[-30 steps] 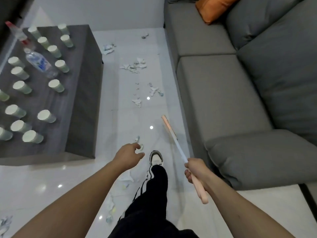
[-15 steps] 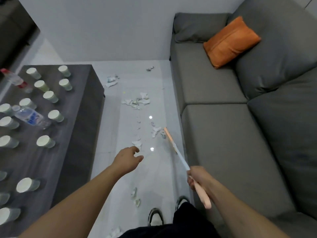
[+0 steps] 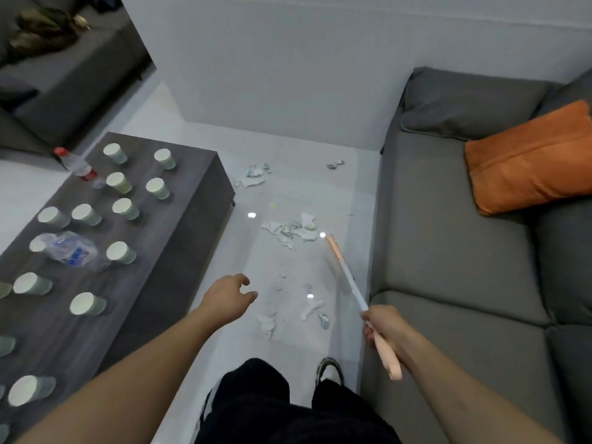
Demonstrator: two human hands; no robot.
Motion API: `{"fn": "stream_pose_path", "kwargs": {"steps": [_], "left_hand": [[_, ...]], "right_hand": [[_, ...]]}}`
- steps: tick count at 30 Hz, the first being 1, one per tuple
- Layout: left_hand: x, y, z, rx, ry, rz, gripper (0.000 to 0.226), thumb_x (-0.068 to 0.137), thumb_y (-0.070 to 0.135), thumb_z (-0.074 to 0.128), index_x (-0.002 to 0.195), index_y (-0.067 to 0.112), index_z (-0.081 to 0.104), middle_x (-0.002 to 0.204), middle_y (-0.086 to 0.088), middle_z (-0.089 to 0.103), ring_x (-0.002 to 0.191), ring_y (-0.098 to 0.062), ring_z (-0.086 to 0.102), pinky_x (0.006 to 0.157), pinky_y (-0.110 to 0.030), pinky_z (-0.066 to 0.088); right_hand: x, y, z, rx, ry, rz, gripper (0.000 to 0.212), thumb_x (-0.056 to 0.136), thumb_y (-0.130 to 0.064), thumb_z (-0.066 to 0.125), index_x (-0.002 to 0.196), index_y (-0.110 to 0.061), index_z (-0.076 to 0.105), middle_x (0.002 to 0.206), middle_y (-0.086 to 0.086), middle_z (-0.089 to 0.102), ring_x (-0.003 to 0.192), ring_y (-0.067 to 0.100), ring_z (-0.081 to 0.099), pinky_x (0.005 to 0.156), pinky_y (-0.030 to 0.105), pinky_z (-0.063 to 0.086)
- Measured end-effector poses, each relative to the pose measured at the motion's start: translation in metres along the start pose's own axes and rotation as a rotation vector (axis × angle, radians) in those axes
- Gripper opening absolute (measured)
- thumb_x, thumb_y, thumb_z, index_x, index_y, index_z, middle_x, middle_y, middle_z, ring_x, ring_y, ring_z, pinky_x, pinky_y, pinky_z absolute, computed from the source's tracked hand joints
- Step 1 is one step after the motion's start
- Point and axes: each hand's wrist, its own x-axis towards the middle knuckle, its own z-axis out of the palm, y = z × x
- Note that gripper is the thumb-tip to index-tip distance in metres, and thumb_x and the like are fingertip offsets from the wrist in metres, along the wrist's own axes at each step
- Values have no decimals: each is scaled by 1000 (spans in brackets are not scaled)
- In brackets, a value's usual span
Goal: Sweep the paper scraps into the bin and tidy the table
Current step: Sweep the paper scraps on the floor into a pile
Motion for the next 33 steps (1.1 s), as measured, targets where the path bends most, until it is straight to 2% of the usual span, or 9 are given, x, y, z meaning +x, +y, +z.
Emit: {"fn": "stream_pose_path", "kwargs": {"steps": [6, 9, 14, 19, 22, 25, 29, 33], "left_hand": [[78, 30, -62, 22, 53, -38, 49, 88, 46, 59, 130, 20, 57, 134, -4, 56, 117, -23, 55, 95, -34, 45], [127, 42, -86, 7, 49, 2, 47, 88, 45, 59, 127, 20, 58, 131, -4, 58, 115, -22, 56, 92, -33, 45], [254, 47, -141, -2, 33, 33, 49, 86, 47, 60, 128, 21, 58, 127, -5, 58, 115, -22, 55, 89, -31, 42], [378, 37, -213, -78, -10, 28, 50, 88, 47, 59, 129, 20, 56, 126, -6, 59, 114, -23, 56, 88, -31, 43], [430, 21, -262, -127, -38, 7, 48, 87, 45, 62, 127, 18, 59, 127, -6, 61, 115, -23, 56, 94, -32, 45], [476, 7, -309, -163, -12, -40, 45, 89, 41, 61, 126, 15, 60, 127, -6, 62, 117, -23, 57, 95, -30, 43], [522, -10, -347, -227, 4, -92, 34, 90, 38, 60, 117, 17, 65, 119, -4, 65, 113, -23, 59, 83, -25, 39], [555, -21, -367, -326, 12, -178, 31, 89, 36, 60, 115, 20, 66, 122, -4, 64, 110, -20, 59, 81, -23, 38]], "right_hand": [[46, -100, 27, -19, -33, -6, 3, 93, -2, 51, 92, 0, 53, 49, 7, 42, 31, 14, 36, 35, 18, 34], [68, -140, 46, -49, -31, -13, 4, 92, -3, 53, 89, -1, 54, 43, 6, 43, 29, 15, 38, 36, 18, 35], [119, -228, 97, -98, -26, -31, 1, 91, -3, 54, 90, -3, 55, 44, 6, 44, 31, 16, 39, 41, 20, 35], [152, -349, 167, -164, 9, -16, 3, 92, -3, 52, 93, -2, 55, 52, 8, 44, 31, 16, 39, 41, 20, 34], [154, -421, 211, -225, 1, -38, 4, 92, -2, 51, 92, 0, 55, 51, 7, 44, 33, 16, 39, 41, 20, 33], [163, -485, 250, -265, -6, -50, 5, 93, 0, 51, 89, 1, 55, 50, 6, 44, 33, 16, 38, 40, 20, 33], [189, -553, 294, -380, -58, -94, 10, 90, 2, 50, 83, -5, 50, 48, 5, 40, 33, 16, 36, 41, 20, 31], [222, -620, 344, -511, -128, -134, 5, 89, 1, 53, 87, -3, 53, 45, 4, 41, 31, 17, 38, 40, 22, 34]]}}
